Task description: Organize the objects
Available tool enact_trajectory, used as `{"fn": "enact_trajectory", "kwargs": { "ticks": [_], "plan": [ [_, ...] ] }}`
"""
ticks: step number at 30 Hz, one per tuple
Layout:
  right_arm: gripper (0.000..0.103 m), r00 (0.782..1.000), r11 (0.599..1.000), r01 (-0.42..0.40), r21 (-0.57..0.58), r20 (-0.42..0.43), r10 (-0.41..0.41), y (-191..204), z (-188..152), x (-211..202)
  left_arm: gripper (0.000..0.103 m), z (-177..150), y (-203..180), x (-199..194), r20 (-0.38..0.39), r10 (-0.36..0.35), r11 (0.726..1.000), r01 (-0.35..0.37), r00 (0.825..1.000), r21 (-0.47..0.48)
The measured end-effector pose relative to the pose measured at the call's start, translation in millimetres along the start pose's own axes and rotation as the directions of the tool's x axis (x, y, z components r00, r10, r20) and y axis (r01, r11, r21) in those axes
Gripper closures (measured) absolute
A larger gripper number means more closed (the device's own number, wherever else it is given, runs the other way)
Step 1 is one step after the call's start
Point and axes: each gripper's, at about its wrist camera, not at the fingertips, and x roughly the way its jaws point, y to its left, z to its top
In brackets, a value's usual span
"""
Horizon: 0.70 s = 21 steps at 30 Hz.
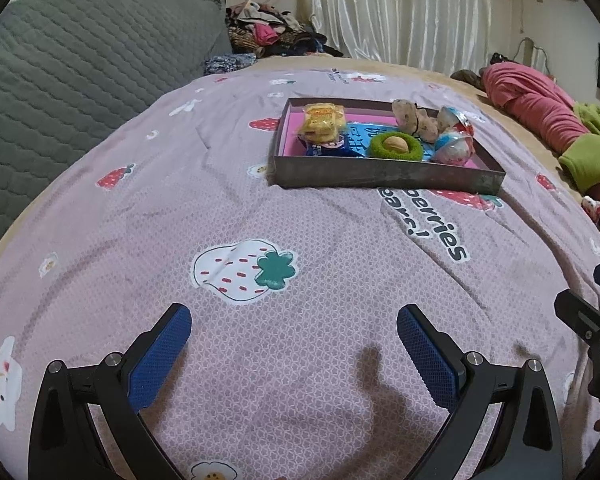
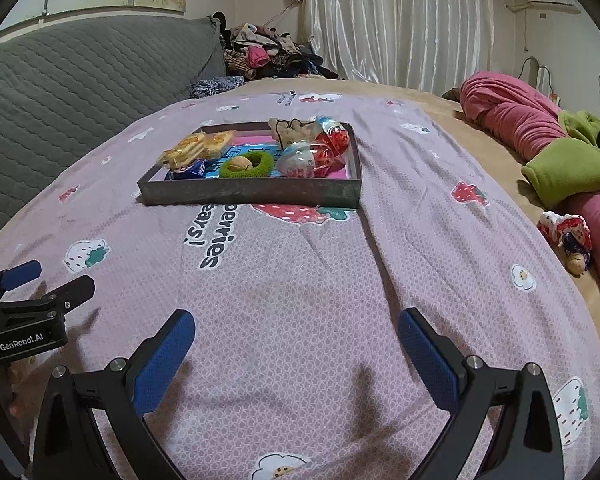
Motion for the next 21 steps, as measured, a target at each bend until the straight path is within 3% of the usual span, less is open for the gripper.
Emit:
{"fn": "enact_trajectory", "kwargs": {
  "ticks": [21],
  "plan": [
    [0.001,1.000,1.000,0.001,0.002,0.005,-0.001,-0.7,0.3,-0.8,0.000,-1.7,-0.4,1.7,-0.007,-0.020,1.000,0.020,1.000,-0.001]
  ]
}}
